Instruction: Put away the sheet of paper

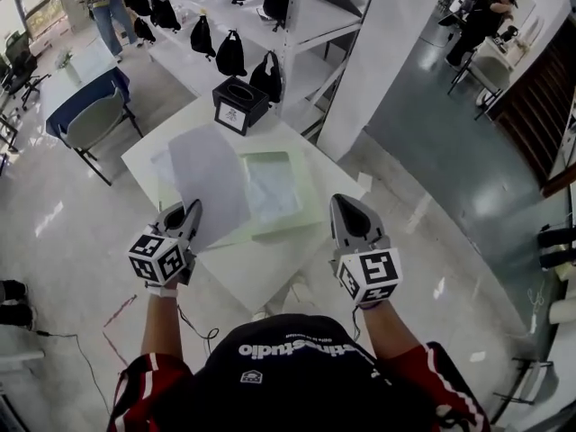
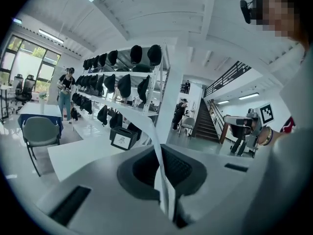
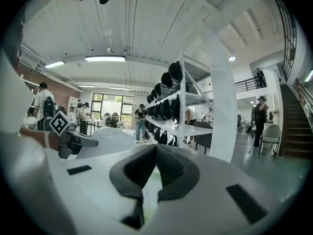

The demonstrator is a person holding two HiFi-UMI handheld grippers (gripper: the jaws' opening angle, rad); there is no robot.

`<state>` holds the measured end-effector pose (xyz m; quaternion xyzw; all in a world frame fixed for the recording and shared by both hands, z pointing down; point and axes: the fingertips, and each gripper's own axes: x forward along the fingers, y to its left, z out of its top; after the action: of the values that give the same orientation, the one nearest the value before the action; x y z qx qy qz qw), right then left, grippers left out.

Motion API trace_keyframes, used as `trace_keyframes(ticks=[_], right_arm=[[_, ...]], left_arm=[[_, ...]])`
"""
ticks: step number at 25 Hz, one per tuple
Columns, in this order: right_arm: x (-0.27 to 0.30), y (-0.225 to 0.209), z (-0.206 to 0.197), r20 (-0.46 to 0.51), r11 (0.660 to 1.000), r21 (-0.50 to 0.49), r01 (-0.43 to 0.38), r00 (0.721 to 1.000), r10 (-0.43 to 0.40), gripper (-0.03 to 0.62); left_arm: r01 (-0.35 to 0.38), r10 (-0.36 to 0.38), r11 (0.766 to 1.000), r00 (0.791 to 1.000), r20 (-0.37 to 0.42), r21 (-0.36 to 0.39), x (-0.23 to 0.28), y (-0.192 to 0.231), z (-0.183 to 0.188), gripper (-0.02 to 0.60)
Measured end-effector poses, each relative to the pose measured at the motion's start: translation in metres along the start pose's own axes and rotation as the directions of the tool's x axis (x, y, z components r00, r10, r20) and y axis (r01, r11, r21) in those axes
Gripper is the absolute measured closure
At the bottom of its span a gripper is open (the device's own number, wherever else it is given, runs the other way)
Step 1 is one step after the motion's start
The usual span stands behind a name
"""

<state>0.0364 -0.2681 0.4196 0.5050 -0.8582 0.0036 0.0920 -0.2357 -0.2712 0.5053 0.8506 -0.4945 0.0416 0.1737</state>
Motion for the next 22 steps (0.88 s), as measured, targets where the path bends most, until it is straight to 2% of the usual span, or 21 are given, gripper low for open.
trace_keyframes(ticks=[13,22], right_arm=[[0.002,-0.005,-0.015,-0.046,1.0,0.006,-0.019,0.999,0.019,0.591],[-0.004,-0.017,-0.022,-0.071,1.0,0.005,0.0,0.997,0.0,0.591]], left_arm=[[-0.019,0.008,0.997,0.99,-0.143,-0.075,0.046,0.037,-0.06,0.577],[-0.01,-0.014,0.988,0.987,-0.162,-0.153,0.071,0.046,-0.079,0.577]])
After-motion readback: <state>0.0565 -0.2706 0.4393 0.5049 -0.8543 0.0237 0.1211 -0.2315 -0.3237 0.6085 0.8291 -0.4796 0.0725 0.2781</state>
